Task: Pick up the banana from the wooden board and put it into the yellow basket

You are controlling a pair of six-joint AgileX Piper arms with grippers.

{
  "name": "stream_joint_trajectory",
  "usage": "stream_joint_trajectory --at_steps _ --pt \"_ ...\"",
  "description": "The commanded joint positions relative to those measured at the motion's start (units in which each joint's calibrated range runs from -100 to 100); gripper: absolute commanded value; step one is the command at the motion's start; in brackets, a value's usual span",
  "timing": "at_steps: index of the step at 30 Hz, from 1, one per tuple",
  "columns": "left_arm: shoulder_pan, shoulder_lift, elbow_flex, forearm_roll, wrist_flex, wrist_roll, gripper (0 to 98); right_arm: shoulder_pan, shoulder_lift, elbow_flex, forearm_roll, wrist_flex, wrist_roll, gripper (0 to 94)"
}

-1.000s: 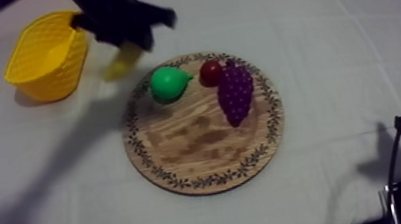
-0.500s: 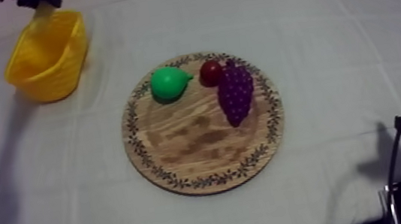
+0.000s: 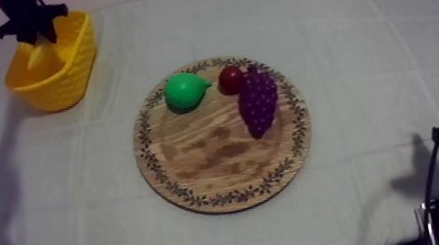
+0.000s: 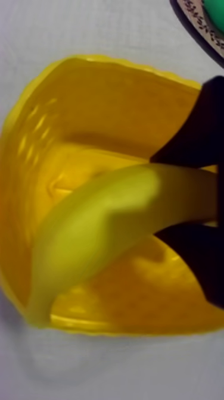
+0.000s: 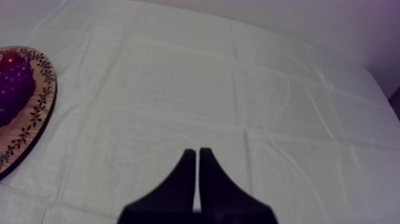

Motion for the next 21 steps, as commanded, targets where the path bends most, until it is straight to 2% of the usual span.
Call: stream_joint_trajectory --at_steps 1,9,21 --pt "-0.1 0.6 0.4 0.2 -0.9 0.0 30.1 0.0 0.0 0.0 0.0 0.0 0.0 0.3" --pt "-0.7 3.6 2.5 1.28 -4.3 -0.4 31.6 0.0 0.0 0.0 0.0 0.0 0.0 0.3" --pt "-1.1 3.6 4.8 3.26 -9.7 -5.7 50.1 0.0 0.0 0.0 0.0 0.0 0.0 0.3"
